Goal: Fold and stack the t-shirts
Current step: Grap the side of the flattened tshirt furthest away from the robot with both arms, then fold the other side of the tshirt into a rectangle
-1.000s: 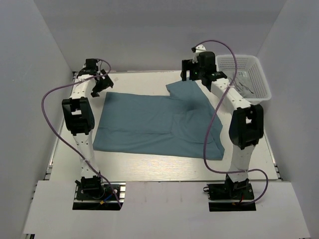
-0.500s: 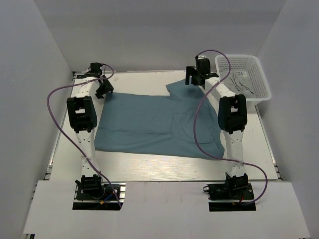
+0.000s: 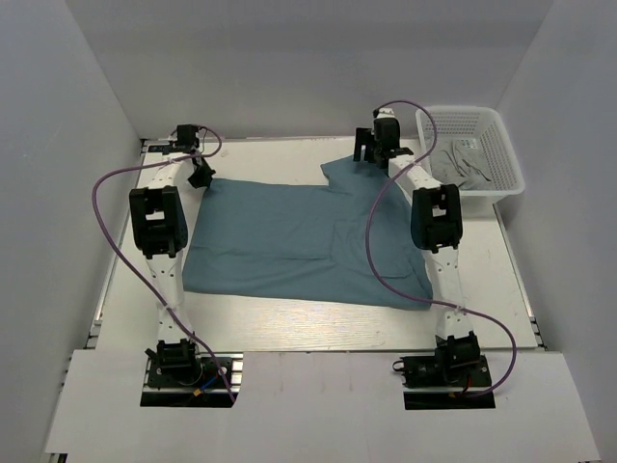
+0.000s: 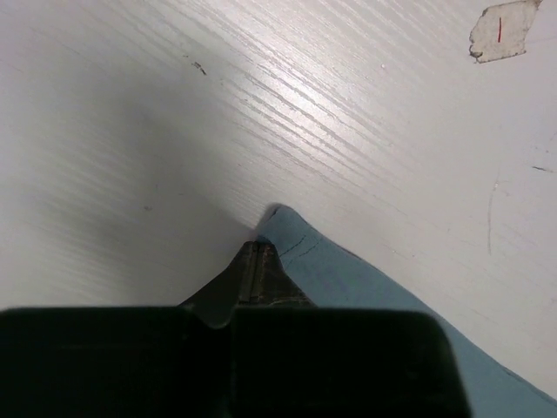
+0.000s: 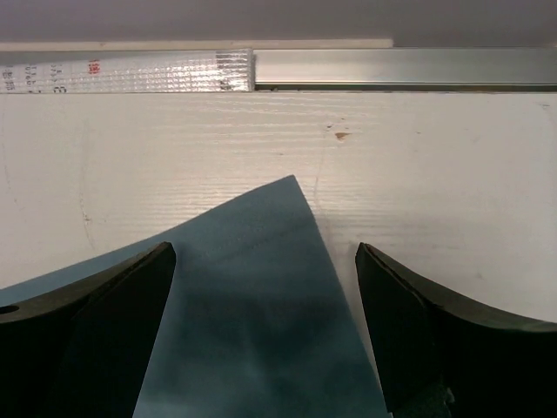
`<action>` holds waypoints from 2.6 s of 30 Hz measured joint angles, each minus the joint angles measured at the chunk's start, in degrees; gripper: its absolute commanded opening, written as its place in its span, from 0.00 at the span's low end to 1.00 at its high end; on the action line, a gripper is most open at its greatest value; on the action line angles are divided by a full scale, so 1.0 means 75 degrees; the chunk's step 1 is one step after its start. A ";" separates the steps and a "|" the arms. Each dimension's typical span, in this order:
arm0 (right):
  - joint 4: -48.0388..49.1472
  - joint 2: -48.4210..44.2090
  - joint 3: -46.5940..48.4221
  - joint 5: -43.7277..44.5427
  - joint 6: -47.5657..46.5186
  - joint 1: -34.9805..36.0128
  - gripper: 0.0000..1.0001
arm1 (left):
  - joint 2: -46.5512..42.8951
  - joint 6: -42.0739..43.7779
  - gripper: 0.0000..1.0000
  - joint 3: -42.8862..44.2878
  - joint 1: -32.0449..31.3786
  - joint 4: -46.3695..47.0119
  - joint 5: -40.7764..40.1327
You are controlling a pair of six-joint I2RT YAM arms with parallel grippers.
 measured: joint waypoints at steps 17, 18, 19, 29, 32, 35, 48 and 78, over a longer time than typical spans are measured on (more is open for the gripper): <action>0.0294 0.0764 0.0729 0.0233 -0.0568 0.0157 0.00 | -0.0446 -0.0184 0.00 -0.0903 -0.0073 0.0810 -0.0090; 0.0323 0.0746 0.0685 0.0332 -0.0635 0.0198 0.00 | -0.0458 -0.0184 0.00 -0.0912 -0.0085 0.0807 -0.0090; 0.0373 0.0705 0.0612 0.0449 -0.0708 0.0245 0.00 | -0.0463 -0.0181 0.00 -0.0930 -0.0099 0.0810 -0.0090; 0.0839 -0.1221 -0.2136 0.0431 -0.1276 0.0606 0.00 | -0.1163 -0.0175 0.00 -0.2055 -0.0289 0.1154 -0.0087; 0.1309 -0.2474 -0.3567 0.0370 -0.1378 0.0708 0.00 | -0.1542 -0.0172 0.00 -0.2538 -0.0335 0.1186 -0.0131; 0.1900 -0.3687 -0.4750 0.0353 -0.1390 0.0799 0.00 | -0.2008 -0.0178 0.00 -0.2932 -0.0367 0.1241 -0.0224; 0.3354 -0.6846 -0.8297 0.0586 -0.1320 0.1087 0.00 | -0.4197 -0.0055 0.00 -0.4363 -0.0367 0.2037 -0.0353; 0.2498 -1.1855 -1.2986 0.0933 0.0096 0.1393 0.00 | -0.6067 -0.0650 0.00 -0.6784 -0.0370 0.2259 -0.1778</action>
